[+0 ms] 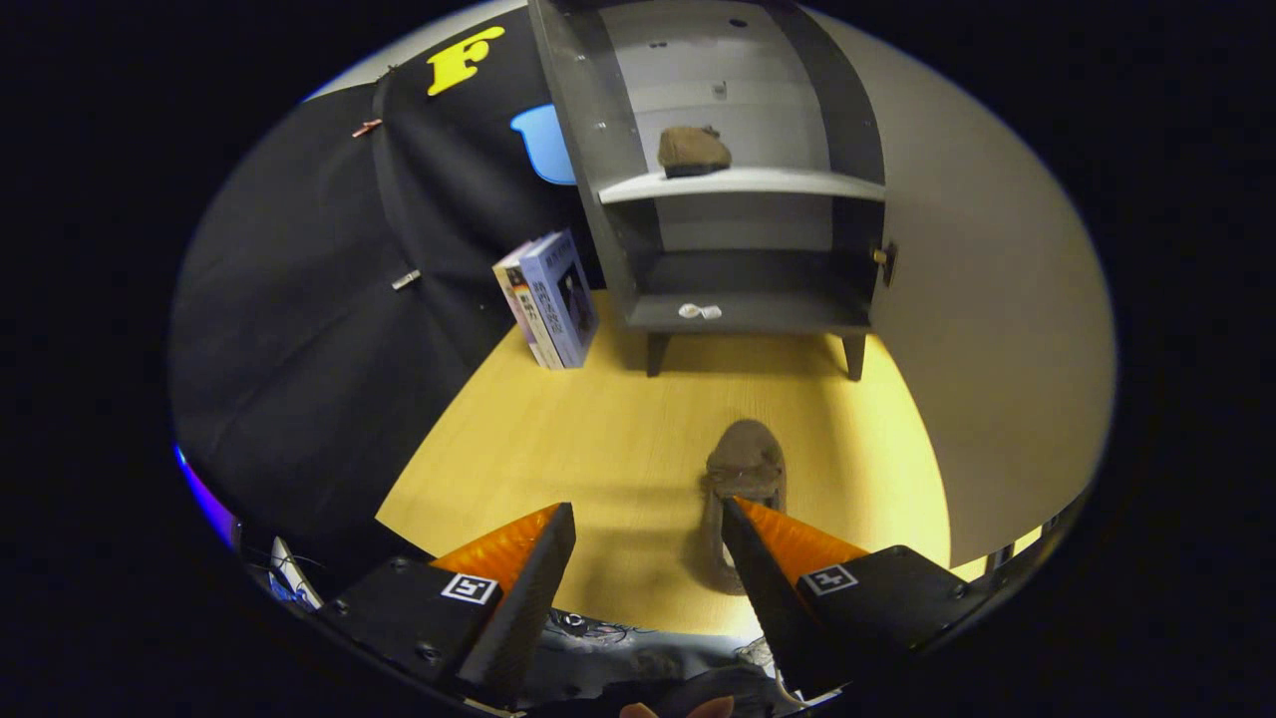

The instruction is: Open the shoe cabinet door, grab the shoes and put them into the shoe cabinet, then close the shoe cabinet door.

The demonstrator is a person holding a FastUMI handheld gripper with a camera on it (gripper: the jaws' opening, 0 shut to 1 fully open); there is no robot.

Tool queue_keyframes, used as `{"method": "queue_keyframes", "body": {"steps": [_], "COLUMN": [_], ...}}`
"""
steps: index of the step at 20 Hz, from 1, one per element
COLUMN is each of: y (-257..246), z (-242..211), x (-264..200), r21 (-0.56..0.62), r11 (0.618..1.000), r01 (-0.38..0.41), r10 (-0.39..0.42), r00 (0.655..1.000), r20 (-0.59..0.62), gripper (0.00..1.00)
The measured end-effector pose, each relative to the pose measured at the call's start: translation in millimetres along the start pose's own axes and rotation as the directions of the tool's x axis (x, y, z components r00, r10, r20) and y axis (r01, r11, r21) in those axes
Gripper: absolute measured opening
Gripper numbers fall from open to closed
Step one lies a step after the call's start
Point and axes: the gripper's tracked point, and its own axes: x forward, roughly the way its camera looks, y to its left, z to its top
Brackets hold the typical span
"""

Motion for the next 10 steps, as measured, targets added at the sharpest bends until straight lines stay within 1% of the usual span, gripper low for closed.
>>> {"method": "queue_keyframes", "body": {"steps": [4, 10], "y": [-14, -31], "z": [-28, -57], "x": [41, 85], "r21": [0.017, 0.041], "r11": [0.999, 0.996], "r01": [0.035, 0.075], "r10": [-0.034, -0.069], "r00": [0.998, 0.991], "r20": [-0.059, -0.117], "gripper": [0.94, 0.94]}}
